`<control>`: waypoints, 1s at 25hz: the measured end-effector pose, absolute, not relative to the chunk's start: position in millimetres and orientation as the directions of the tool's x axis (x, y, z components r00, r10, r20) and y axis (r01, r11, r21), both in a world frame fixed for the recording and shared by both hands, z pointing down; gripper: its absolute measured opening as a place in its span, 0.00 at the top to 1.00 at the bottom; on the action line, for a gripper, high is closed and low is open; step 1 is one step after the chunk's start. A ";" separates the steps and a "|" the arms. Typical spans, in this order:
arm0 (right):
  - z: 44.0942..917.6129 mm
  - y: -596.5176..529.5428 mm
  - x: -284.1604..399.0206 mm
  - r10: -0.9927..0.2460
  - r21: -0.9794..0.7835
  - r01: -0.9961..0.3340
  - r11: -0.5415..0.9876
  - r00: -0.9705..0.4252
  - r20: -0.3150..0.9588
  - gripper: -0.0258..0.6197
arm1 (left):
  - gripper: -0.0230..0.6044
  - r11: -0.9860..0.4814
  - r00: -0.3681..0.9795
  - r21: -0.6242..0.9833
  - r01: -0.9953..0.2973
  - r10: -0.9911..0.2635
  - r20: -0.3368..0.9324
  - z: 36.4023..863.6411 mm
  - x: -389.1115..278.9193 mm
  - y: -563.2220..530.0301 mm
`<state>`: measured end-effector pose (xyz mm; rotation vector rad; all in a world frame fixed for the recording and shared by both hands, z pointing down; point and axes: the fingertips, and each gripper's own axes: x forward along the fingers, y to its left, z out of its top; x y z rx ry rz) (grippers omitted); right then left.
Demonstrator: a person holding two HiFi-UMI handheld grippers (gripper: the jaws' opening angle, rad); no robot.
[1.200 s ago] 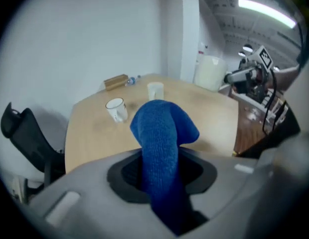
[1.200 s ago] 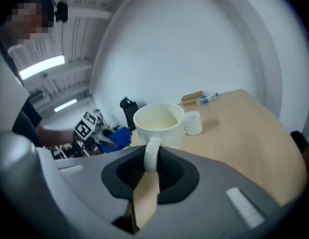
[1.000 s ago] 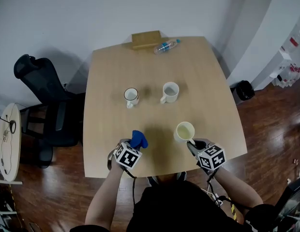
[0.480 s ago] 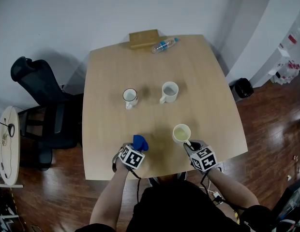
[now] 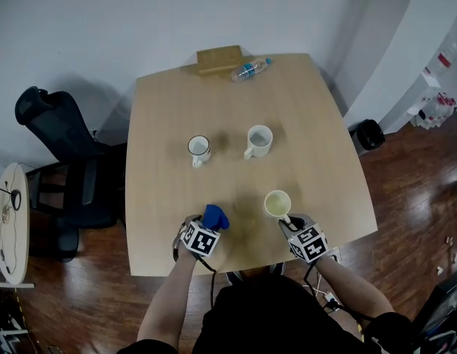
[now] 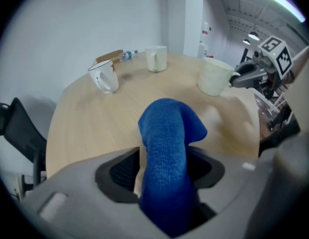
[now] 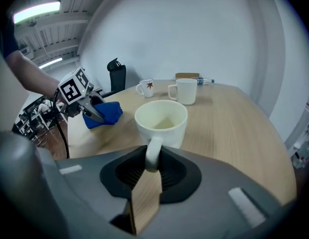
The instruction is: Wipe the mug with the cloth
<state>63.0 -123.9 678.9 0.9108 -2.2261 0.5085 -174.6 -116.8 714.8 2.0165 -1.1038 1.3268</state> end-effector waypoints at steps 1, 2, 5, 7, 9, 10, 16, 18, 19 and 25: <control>680.1 -122.6 61.7 -0.460 -0.087 -0.721 0.687 -0.525 0.716 0.83 | 0.49 -0.551 0.206 -0.032 -0.834 -0.365 0.908 715.0 -176.8 -117.2; 681.7 -121.4 60.8 -0.456 -0.077 -0.720 0.690 -0.515 0.726 0.77 | 0.40 -0.549 0.214 -0.025 -0.835 -0.365 0.906 715.2 -178.4 -116.5; 685.4 -119.7 66.7 -0.465 -0.069 -0.751 0.657 -0.475 0.747 0.56 | 0.29 -0.548 0.248 -0.001 -0.836 -0.380 0.891 710.8 -182.7 -111.2; 683.8 -118.3 75.3 -0.482 -0.076 -0.777 0.625 -0.461 0.746 0.56 | 0.29 -0.540 0.277 0.015 -0.842 -0.409 0.869 700.9 -185.4 -106.5; 680.0 -113.9 83.7 -0.494 -0.076 -0.792 0.605 -0.449 0.744 0.56 | 0.29 -0.527 0.301 0.034 -0.849 -0.430 0.851 686.3 -189.9 -99.1; 677.1 -110.2 87.8 -0.500 -0.074 -0.800 0.596 -0.442 0.745 0.56 | 0.29 -0.520 0.317 0.050 -0.853 -0.438 0.841 676.2 -191.5 -93.3; 635.4 -85.4 116.3 -0.583 -0.090 -0.864 0.495 -0.407 0.703 0.62 | 0.37 -0.414 0.357 0.091 -0.906 -0.630 0.690 614.7 -216.7 -61.3; 612.5 -74.2 125.2 -0.622 -0.109 -0.881 0.460 -0.408 0.668 0.72 | 0.53 -0.364 0.338 0.091 -0.927 -0.705 0.623 595.6 -224.3 -46.8; 600.8 -68.3 128.5 -0.640 -0.124 -0.887 0.445 -0.412 0.648 0.79 | 0.62 -0.349 0.335 0.096 -0.932 -0.731 0.594 587.4 -224.7 -37.7; 539.2 -31.8 132.0 -0.699 -0.287 -0.854 0.434 -0.520 0.490 0.93 | 0.94 -0.328 0.334 0.096 -0.940 -0.820 0.465 530.9 -182.0 23.5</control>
